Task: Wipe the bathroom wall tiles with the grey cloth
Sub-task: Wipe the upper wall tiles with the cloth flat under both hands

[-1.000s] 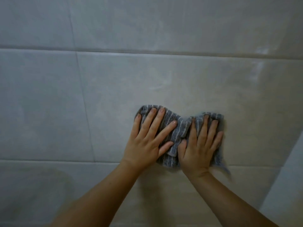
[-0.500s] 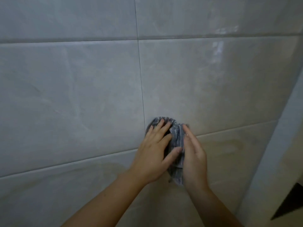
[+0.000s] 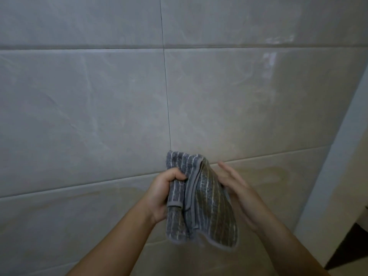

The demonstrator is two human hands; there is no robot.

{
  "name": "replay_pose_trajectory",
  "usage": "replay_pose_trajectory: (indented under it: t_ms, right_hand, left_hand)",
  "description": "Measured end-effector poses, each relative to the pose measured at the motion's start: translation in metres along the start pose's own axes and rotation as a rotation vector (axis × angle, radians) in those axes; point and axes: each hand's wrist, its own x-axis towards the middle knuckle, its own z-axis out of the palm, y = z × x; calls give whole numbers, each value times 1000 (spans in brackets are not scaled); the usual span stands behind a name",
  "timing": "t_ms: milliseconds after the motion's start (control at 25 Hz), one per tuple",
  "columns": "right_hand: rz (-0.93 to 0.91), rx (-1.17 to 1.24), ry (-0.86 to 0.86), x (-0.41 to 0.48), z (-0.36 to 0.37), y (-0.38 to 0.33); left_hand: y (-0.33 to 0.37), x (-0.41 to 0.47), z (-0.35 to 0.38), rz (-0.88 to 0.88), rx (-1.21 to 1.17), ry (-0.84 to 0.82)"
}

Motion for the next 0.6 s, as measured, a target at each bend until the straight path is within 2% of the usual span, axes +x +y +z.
replay_pose_trajectory:
  t_ms: [40,80,120,200,240,320,400,480,600]
  right_hand:
    - [122,134,-173,-1,-3,2]
    - [224,242,-275,-2,-5,6]
    - [277,280,-306,-2,-6,9]
    - [262,291,-230,2,-15,12]
    - [229,316,-168,4,-22,10]
    - [185,388,-98,8,-37,0]
    - [205,415,-153,8,-41,-12]
    - [226,406,-244,5,-36,-20]
    - [233,453,-288,4,-35,-25]
  left_hand:
    - [0,-3,2,-28,-23,-54]
    - [0,-5,5,-37,-23,-81]
    - [-1,-5,8,-41,-20,-92]
    - [-3,-3,13,-50,7,-47]
    - [-5,1,13,-13,61,31]
    - [-11,10,12,178,265,275]
    - [-20,14,16,336,481,415]
    - [-31,14,27,358,571,406]
    - [-38,11,35,200,386,196]
